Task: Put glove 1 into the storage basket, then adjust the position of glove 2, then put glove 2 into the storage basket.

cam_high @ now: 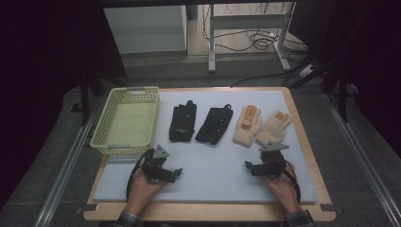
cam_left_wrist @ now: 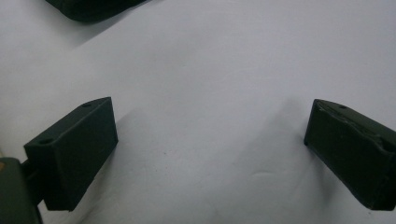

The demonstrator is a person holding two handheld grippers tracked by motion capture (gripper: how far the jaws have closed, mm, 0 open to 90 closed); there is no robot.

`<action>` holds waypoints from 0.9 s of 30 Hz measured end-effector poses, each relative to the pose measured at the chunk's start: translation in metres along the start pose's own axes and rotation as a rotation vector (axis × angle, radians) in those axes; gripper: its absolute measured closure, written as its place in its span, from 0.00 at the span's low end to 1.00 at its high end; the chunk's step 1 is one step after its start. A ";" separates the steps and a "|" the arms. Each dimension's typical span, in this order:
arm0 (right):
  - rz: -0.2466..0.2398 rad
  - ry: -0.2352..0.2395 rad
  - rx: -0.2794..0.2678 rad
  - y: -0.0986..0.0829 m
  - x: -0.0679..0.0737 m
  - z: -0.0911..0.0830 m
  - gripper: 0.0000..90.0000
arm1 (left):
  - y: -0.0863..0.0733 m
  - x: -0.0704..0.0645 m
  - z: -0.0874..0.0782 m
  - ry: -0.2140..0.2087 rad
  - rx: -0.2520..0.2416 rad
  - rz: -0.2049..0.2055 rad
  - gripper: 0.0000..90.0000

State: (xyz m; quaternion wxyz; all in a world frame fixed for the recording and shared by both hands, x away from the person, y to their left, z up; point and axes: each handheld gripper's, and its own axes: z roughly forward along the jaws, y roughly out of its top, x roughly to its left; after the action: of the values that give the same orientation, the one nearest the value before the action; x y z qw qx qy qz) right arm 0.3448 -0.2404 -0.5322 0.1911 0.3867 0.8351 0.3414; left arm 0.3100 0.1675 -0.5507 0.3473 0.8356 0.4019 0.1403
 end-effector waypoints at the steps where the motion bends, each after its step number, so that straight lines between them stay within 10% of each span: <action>1: -0.001 0.000 0.000 0.000 0.000 0.000 0.16 | 0.000 0.000 0.000 0.000 0.000 0.000 0.03; 27: 0.013 0.070 -0.003 0.032 0.015 0.013 0.18 | 0.000 0.000 0.000 0.002 -0.003 0.001 0.03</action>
State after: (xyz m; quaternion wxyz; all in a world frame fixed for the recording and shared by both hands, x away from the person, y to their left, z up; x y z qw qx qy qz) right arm 0.3595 -0.2083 -0.5190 0.1604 0.3795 0.8382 0.3573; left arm 0.3098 0.1676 -0.5508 0.3479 0.8353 0.4015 0.1417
